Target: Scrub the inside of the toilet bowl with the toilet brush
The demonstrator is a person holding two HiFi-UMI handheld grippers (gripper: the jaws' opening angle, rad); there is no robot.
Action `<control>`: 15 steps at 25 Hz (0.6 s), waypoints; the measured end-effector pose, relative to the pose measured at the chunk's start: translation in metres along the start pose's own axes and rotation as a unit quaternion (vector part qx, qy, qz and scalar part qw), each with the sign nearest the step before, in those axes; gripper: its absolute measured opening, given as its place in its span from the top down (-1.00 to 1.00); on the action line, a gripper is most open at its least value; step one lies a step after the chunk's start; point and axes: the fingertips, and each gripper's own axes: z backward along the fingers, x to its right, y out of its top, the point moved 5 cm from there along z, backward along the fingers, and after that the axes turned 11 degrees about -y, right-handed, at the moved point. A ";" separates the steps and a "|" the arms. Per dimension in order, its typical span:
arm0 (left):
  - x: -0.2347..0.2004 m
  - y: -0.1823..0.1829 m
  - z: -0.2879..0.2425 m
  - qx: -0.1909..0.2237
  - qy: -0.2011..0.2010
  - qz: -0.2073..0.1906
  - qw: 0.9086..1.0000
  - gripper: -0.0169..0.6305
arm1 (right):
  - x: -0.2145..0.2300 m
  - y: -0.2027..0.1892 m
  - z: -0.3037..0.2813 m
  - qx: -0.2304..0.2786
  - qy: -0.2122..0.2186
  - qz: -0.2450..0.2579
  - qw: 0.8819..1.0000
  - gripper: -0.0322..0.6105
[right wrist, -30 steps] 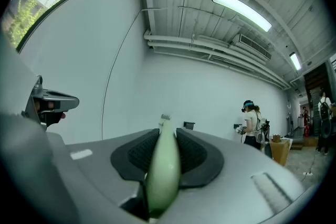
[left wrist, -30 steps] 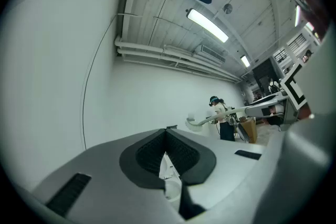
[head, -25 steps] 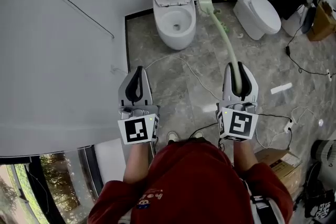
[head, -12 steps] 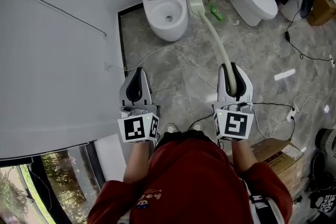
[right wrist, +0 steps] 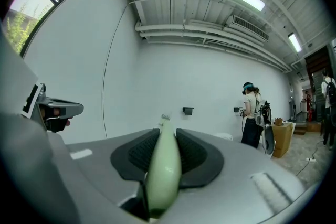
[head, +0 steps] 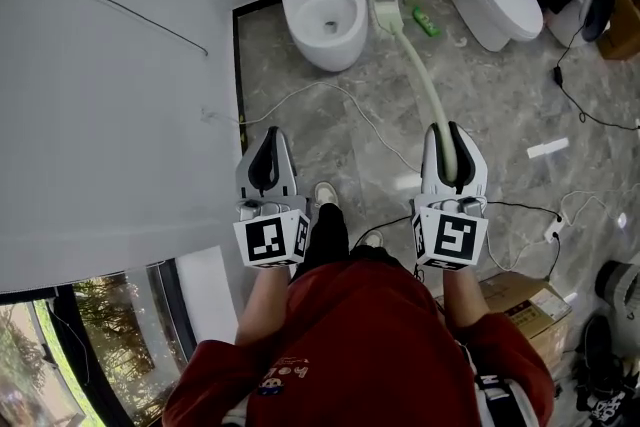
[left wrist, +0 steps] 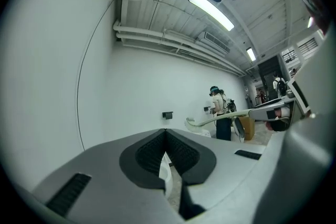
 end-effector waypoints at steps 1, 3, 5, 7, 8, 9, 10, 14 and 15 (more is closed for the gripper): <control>-0.003 0.000 -0.004 0.002 -0.001 0.000 1.000 0.93 | -0.003 0.000 -0.006 0.001 0.001 0.003 1.000 0.55; -0.009 0.000 -0.013 0.006 -0.002 -0.001 1.000 0.93 | -0.010 0.002 -0.017 0.004 0.005 0.007 1.000 0.55; -0.017 -0.002 -0.023 0.011 -0.003 0.002 1.000 0.93 | -0.017 0.003 -0.029 0.005 0.009 0.013 1.000 0.55; -0.029 -0.005 -0.036 0.015 -0.003 0.010 1.000 0.93 | -0.026 0.003 -0.045 0.004 0.011 0.019 1.000 0.55; -0.036 -0.007 -0.045 0.016 -0.003 0.014 1.000 0.93 | -0.030 0.003 -0.054 0.004 0.012 0.024 1.000 0.55; -0.044 -0.009 -0.054 0.018 -0.003 0.017 1.000 0.93 | -0.036 0.004 -0.065 0.003 0.013 0.029 0.999 0.55; -0.053 -0.011 -0.063 0.020 -0.002 0.019 1.000 0.93 | -0.042 0.005 -0.076 0.002 0.014 0.034 0.999 0.55; -0.095 -0.012 -0.105 0.026 -0.006 0.017 1.000 0.93 | -0.070 0.012 -0.129 -0.001 0.011 0.044 0.999 0.55; -0.107 -0.012 -0.116 0.028 -0.007 0.016 0.999 0.93 | -0.078 0.015 -0.142 -0.001 0.010 0.046 0.999 0.55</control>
